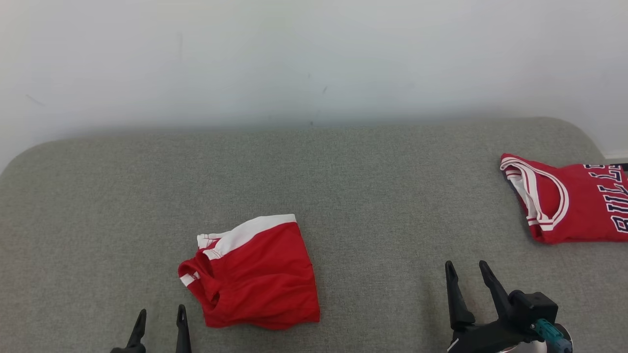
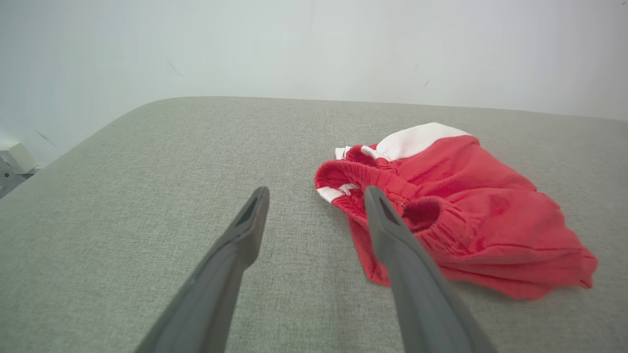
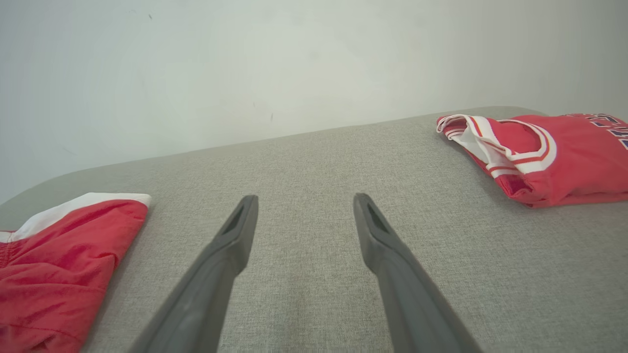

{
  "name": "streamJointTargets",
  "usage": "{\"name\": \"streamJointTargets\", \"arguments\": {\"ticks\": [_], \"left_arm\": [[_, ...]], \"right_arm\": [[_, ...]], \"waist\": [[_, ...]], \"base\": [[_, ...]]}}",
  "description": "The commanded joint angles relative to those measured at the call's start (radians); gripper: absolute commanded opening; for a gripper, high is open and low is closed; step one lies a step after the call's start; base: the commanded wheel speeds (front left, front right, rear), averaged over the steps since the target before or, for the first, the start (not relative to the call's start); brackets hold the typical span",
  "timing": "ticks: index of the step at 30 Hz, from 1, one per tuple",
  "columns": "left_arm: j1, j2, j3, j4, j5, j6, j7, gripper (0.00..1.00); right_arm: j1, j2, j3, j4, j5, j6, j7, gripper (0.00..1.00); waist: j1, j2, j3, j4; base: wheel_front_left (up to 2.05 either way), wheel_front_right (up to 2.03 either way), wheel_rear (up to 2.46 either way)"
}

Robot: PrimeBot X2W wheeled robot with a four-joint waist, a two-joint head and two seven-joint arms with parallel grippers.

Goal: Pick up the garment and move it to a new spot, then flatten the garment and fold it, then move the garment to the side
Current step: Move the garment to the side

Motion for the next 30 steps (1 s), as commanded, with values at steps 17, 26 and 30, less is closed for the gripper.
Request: {"name": "streamJointTargets", "arguments": {"ticks": [17,26,30], "left_arm": [[-0.02,-0.001,-0.066,0.019,-0.038,0.001,-0.003,1.0],[-0.044,0.0,-0.088,0.014,-0.038,0.0,-0.003,1.0],[-0.048,-0.001,-0.094,0.01,-0.043,0.004,-0.003,1.0]], "right_arm": [[-0.124,0.001,0.295,0.11,0.182,-0.003,0.001,1.0],[-0.25,0.0,0.448,0.324,0.27,-0.003,0.007,1.0],[-0.279,0.001,0.483,0.398,0.309,-0.003,0.024,1.0]], "waist": [[0.0002,0.0,0.05,0.128],[0.0002,0.0,0.081,0.212],[0.0002,0.0,0.093,0.225]], "base": [[0.0,0.0,0.0],[0.0,0.0,0.0],[0.0,0.0,0.0]]}}
